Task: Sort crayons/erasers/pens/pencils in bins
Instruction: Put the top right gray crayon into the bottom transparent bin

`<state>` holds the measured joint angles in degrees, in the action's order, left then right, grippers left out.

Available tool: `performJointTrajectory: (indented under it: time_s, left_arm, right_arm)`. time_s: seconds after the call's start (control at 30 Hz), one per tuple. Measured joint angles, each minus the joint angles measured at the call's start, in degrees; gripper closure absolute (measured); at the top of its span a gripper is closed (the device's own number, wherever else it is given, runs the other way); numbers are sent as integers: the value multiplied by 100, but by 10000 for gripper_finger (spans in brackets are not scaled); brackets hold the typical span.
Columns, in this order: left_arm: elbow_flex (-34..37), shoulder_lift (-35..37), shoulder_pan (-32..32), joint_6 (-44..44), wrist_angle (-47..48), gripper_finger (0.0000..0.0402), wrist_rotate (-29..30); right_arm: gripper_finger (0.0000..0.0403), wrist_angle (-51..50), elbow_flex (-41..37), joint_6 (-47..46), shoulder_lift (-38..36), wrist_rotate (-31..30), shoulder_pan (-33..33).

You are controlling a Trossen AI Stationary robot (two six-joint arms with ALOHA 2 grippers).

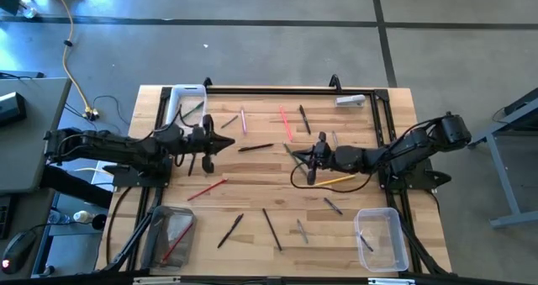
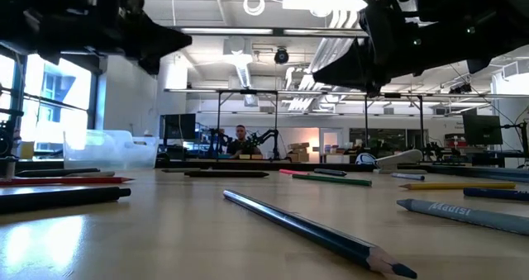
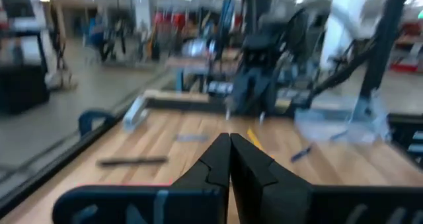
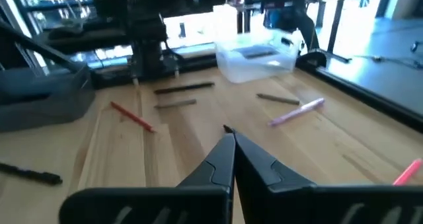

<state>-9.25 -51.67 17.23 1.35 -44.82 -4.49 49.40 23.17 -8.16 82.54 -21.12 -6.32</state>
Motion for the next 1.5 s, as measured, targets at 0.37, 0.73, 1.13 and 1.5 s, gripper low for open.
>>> performJointTrajectory:
  time_s: [0.37,0.73,1.13,1.5]
  left_arm:
    - [404,-21,-86,-5,-787,401,84]
    - [404,-23,-89,-47,-686,401,64]
    - [404,-23,-89,-158,-583,401,64]
    - [404,-23,-89,-202,-581,401,64]
  right_arm:
    - [403,-5048,2055,-1216,-7,-55,33]
    - [403,-6607,2811,-1893,-11,77,432]
    - [403,-6238,2759,-1873,-7,111,707]
    - [403,-5146,2755,-897,83,68,512]
